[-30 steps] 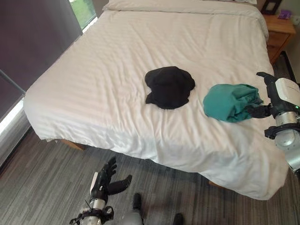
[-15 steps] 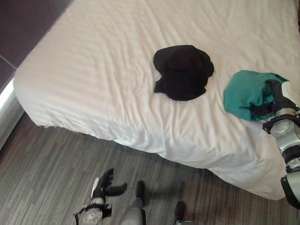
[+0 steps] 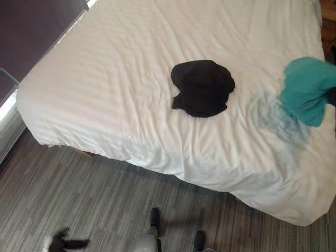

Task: Pick up bed clothes into laundry basket.

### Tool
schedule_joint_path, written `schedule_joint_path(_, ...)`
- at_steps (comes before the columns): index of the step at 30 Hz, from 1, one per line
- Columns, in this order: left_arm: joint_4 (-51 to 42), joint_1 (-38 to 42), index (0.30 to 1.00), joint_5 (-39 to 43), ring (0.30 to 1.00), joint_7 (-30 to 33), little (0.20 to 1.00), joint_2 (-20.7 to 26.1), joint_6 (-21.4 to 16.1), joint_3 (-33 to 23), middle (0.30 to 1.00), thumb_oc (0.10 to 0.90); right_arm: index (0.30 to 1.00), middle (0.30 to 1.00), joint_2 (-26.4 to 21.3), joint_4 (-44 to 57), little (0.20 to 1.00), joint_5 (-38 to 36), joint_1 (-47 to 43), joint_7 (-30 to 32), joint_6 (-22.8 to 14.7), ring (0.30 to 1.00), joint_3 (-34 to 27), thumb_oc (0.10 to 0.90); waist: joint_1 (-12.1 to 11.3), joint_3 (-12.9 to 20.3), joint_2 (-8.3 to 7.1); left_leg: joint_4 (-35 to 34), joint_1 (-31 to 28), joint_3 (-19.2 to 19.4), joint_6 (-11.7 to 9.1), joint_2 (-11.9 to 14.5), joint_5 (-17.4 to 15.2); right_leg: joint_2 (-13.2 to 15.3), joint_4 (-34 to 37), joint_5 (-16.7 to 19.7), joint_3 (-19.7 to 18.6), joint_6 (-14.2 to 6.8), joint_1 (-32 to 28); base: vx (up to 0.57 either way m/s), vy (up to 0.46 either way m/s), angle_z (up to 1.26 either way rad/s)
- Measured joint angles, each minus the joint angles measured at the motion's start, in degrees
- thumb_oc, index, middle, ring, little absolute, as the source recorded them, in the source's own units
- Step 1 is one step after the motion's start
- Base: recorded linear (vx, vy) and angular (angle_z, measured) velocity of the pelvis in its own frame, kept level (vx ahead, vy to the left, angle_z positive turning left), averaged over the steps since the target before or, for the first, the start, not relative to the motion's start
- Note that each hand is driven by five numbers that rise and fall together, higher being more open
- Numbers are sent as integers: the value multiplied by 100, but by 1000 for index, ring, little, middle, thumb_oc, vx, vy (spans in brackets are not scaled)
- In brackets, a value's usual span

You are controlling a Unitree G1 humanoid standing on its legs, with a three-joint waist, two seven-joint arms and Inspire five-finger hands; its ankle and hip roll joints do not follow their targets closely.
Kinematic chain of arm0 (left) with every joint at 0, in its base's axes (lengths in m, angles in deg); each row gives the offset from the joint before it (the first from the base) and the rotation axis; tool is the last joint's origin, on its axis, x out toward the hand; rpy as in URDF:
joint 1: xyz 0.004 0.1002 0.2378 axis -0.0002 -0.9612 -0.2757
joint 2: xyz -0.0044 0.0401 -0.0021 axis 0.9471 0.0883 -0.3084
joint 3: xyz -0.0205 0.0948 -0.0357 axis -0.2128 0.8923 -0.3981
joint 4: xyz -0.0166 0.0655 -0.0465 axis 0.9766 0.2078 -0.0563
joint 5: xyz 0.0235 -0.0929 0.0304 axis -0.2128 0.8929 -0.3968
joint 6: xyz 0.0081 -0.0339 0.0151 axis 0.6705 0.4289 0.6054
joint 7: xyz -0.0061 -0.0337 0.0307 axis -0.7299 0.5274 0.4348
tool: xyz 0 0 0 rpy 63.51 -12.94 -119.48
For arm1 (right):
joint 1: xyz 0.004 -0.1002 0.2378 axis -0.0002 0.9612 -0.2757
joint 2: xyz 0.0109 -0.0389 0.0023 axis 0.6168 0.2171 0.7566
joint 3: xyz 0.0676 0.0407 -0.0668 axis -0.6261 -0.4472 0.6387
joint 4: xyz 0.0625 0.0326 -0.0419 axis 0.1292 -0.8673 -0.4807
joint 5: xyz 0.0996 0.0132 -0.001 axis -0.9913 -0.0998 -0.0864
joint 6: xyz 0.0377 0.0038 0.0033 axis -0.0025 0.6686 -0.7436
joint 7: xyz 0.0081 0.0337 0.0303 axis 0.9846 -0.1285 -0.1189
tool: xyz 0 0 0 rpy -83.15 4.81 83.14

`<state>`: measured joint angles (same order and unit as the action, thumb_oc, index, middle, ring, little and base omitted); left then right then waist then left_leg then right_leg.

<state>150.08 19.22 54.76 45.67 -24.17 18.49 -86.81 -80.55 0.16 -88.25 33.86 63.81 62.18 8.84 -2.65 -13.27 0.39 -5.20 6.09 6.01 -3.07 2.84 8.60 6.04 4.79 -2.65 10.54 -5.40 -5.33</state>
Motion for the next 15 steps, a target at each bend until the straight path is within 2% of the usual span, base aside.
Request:
schedule_joint_path(1,-696,-66,900,15,900,313,900,317,-113,-218,900,800,300,300,139,64,300,-342,598,108,-45,300,-703,400,36,10,9,-2,-14,-15,18,-52,8,46,-5,0,15,-4,-25,57,-25,-1)
schedule_joint_path(2,-1575,-65,900,10,900,619,900,571,-43,-501,900,800,300,300,473,33,300,-677,1097,213,-104,300,-1363,400,104,32,2,-2,-45,19,52,-88,-44,95,-11,-3,-5,-28,-36,62,-24,0)
schedule_joint_path(3,-2049,4,900,-34,900,850,900,738,-201,-594,900,800,300,300,756,-27,300,-891,1323,363,-102,300,-1681,400,144,79,-3,-2,-69,24,80,-114,-40,122,-15,-2,-14,-32,-49,38,-2,-10)
schedule_joint_path(5,-2572,152,900,-120,900,1168,900,944,-417,-659,900,800,300,300,1040,-249,300,-1098,1644,513,-10,300,-1752,400,283,229,26,-5,-103,100,102,-169,-58,188,-22,-6,-80,-71,-41,28,6,-18)
schedule_joint_path(6,-2779,328,900,-208,900,1293,900,999,-430,-629,900,800,300,300,1168,-442,300,-1157,1858,531,-22,300,-1718,400,421,318,53,-3,-120,168,120,-184,-84,230,-22,-4,-150,-103,-13,43,38,-41)
schedule_joint_path(7,-3127,792,900,-405,900,1494,900,1041,-414,-558,900,800,300,300,1640,-1080,300,-1178,2028,518,-70,300,-1520,400,640,448,54,-6,-184,308,150,-185,-134,250,-20,-8,-297,-132,19,32,37,-45)
schedule_joint_path(8,-3216,972,900,-507,900,1569,900,1047,-392,-486,900,800,300,300,1803,-1364,300,-1178,2080,507,-25,300,-1335,400,707,499,62,-3,-195,362,156,-177,-142,253,-12,-1,-350,-144,36,32,47,-47)
schedule_joint_path(9,-3290,1150,900,-627,900,1621,900,1058,-377,-371,900,800,300,300,1992,-1567,300,-1181,2102,468,135,300,-1176,400,726,552,75,-12,-183,412,156,-165,-144,234,-13,5,-409,-152,56,25,27,-51)
schedule_joint_path(10,-3428,1303,900,-839,900,1625,900,1074,-384,-178,900,800,300,300,2254,-1743,300,-1208,2225,382,440,300,-1035,400,897,591,150,-21,-177,494,135,-161,-160,243,27,51,-513,-156,124,40,61,-48)
schedule_joint_path(13,-3191,1857,900,-1311,900,1666,900,1082,-352,643,900,800,300,300,2793,-2292,300,-1195,2462,229,530,300,-271,400,1267,651,266,-11,-187,650,133,-145,-165,254,37,82,-719,-165,211,17,56,-45)
schedule_joint_path(14,-3005,2129,900,-1421,900,1694,900,1043,-271,1003,900,800,300,300,3041,-2368,300,-1204,2552,101,578,300,48,400,1463,682,336,-5,-191,747,107,-117,-193,272,37,92,-816,-164,285,1,68,-42)
schedule_joint_path(15,-2767,2399,900,-1466,900,1690,900,1039,-211,1331,900,800,300,300,3185,-2495,300,-1212,2555,-19,626,300,218,400,1518,681,349,-4,-187,793,106,-98,-193,233,36,119,-915,-161,333,-3,47,-49)
